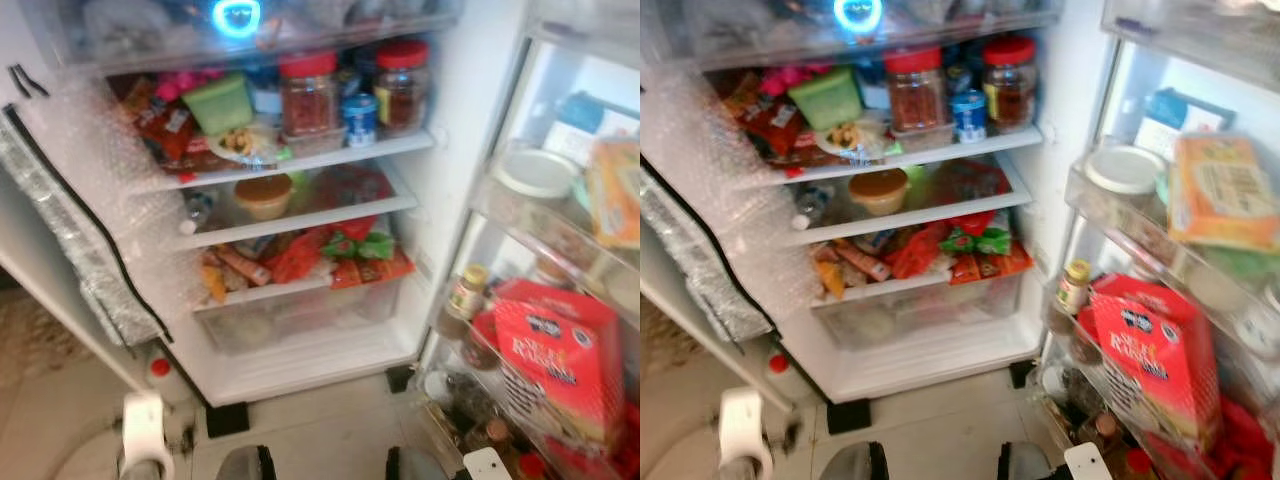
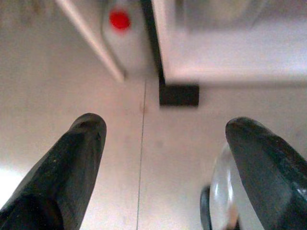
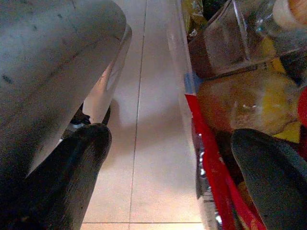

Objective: Restocking fridge

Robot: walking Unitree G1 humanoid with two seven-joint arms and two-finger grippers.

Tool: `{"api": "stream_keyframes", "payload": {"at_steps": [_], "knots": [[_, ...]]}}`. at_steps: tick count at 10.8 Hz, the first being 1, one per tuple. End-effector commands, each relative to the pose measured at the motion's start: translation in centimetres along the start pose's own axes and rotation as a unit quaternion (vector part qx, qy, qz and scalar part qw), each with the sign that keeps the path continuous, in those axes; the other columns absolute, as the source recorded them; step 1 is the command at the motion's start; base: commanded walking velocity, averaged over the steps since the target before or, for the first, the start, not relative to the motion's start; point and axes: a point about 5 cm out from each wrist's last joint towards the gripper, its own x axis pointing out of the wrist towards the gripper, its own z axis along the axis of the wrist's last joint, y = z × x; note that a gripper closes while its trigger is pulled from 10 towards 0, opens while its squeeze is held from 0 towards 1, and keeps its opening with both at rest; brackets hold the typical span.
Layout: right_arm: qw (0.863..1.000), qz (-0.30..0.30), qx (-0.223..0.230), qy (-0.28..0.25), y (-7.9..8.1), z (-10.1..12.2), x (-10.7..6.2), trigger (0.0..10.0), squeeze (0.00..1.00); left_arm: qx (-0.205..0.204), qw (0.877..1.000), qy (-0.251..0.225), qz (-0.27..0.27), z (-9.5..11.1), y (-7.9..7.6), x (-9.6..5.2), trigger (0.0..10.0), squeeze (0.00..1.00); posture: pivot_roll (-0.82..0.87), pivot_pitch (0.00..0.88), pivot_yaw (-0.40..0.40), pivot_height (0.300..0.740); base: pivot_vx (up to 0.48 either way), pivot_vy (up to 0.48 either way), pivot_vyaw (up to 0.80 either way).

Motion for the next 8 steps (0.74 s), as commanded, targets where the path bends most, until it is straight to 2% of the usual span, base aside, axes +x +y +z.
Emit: {"api": "stream_keyframes", "payload": {"at_steps": [1,4,6,8], "knots": [[1.000,0.012,0.003,-0.017,0.8,0.9,0.2,10.0,0.00,0.005,1.000,0.024,0.007,-0.6,0.5,0.0,10.0,0.00,-0.06,0.000,0.052,0.622,0.000,0.000,0.00],[1.000,0.016,0.009,-0.018,1.0,0.8,0.2,10.0,0.00,-0.003,0.999,0.053,0.012,-2.2,0.1,-0.2,10.0,0.00,-0.06,0.000,0.059,0.622,0.000,0.378,0.00],[1.000,0.016,0.013,-0.016,1.0,0.7,0.2,10.0,0.00,0.014,0.997,0.073,0.007,-3.4,0.0,-0.6,10.0,0.00,-0.07,0.000,0.063,0.622,0.000,0.411,0.00],[1.000,0.015,0.016,-0.013,1.1,0.6,0.1,10.0,0.00,0.017,0.997,0.077,0.005,-3.6,0.0,-0.6,10.0,0.00,-0.07,0.000,0.067,0.622,0.000,0.394,0.00]]}}
